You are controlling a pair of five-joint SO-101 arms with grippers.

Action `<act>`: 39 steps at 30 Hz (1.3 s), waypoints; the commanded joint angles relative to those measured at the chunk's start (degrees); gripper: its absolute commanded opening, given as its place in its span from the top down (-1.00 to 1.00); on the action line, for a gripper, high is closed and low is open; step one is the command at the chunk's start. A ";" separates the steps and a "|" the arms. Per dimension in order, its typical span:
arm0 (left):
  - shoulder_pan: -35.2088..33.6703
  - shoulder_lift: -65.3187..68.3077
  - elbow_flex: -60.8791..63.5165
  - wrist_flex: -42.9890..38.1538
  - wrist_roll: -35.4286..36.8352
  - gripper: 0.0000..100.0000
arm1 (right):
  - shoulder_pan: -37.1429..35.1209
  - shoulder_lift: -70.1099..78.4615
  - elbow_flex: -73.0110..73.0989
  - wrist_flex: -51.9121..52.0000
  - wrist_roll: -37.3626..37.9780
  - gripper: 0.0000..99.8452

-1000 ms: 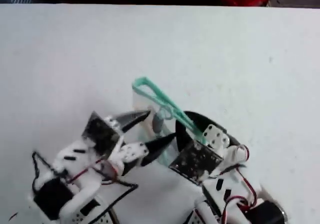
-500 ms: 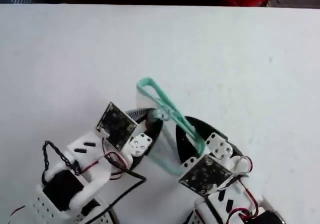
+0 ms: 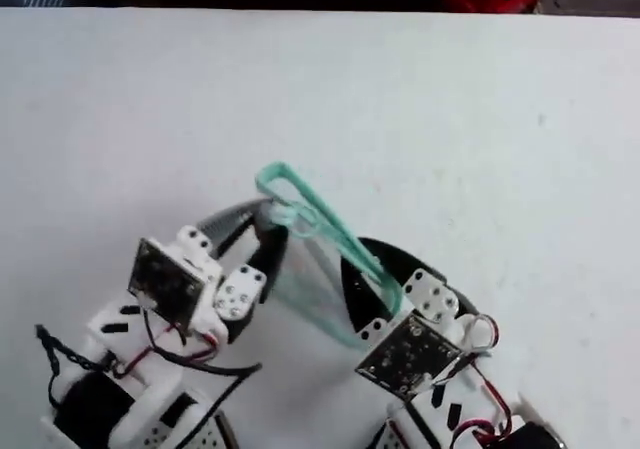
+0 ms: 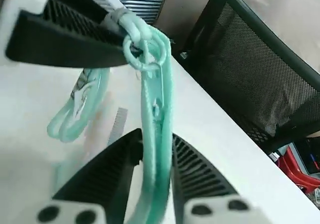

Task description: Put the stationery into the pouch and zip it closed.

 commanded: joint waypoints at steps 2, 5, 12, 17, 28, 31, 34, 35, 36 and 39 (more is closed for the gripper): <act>-10.95 -1.80 -3.60 -1.85 -0.26 0.96 | -0.04 0.31 1.32 0.75 0.18 0.96; -15.25 -1.80 -3.60 -1.85 -0.26 0.96 | -0.04 0.31 2.20 1.01 3.43 0.96; -21.67 -1.80 -3.34 -2.11 -0.26 0.96 | -0.22 0.31 2.64 0.75 3.96 0.96; -18.15 -1.63 -1.05 -2.64 -0.18 0.96 | -6.02 -1.54 6.42 -2.07 3.69 0.96; -3.91 -1.63 1.85 -2.29 -0.26 0.96 | -8.92 -4.18 6.07 -5.05 -2.11 0.75; -1.45 -1.63 1.85 -1.76 -0.44 0.96 | -8.92 -0.92 4.92 -7.16 -3.87 0.64; -0.75 -1.80 1.85 -0.09 -0.53 0.96 | -8.84 3.03 4.40 -10.07 -4.84 0.66; -0.92 -1.80 1.85 0.35 -0.62 0.96 | -8.84 4.53 4.40 -10.86 -4.92 0.66; -1.10 -1.80 1.76 0.62 -0.62 0.96 | -8.75 5.58 4.31 -11.56 -4.92 0.66; -1.10 -1.80 1.85 0.62 -0.62 0.96 | -6.37 7.16 2.55 -14.99 -7.56 0.66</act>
